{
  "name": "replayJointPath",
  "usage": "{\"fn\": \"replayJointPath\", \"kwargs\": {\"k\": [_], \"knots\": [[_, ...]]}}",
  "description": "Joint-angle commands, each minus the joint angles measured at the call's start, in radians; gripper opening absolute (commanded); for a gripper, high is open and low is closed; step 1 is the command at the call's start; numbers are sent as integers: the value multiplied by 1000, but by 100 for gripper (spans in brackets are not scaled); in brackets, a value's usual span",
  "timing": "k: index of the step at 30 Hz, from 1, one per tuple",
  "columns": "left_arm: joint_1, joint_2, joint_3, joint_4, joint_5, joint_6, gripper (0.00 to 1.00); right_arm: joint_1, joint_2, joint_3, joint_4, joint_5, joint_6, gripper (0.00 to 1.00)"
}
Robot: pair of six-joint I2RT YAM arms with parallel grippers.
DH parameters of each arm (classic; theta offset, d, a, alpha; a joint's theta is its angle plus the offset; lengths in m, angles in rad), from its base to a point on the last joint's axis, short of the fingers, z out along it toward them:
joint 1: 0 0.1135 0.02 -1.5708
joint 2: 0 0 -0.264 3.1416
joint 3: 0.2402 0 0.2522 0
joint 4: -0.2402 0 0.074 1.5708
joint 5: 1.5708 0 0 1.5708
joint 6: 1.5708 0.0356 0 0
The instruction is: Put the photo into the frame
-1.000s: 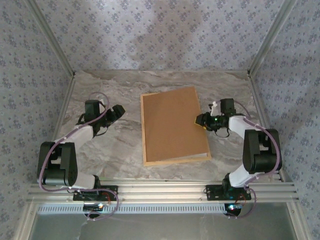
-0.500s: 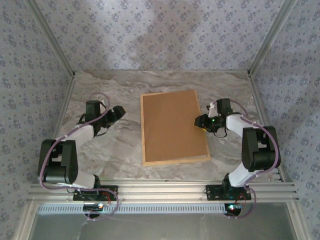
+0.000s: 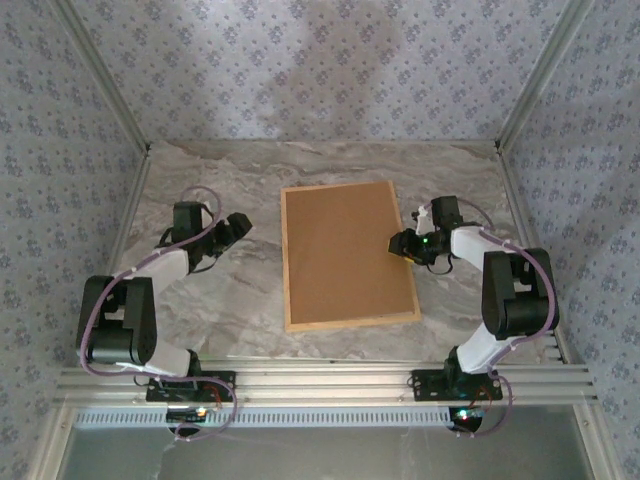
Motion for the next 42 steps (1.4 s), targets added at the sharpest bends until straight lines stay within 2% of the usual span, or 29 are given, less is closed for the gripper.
{"fn": "replayJointPath", "kwargs": {"k": [1,18,42], "knots": [[-5,8,-4,24,10,2,82,8,4,37,-32,13,-23,46],[-6,18,-3,25,11,2,82,29,15,92,-41,8,-12,46],[-10,34,1,29,13,-2,82,31,64,123,-97,84,-52,48]]}}
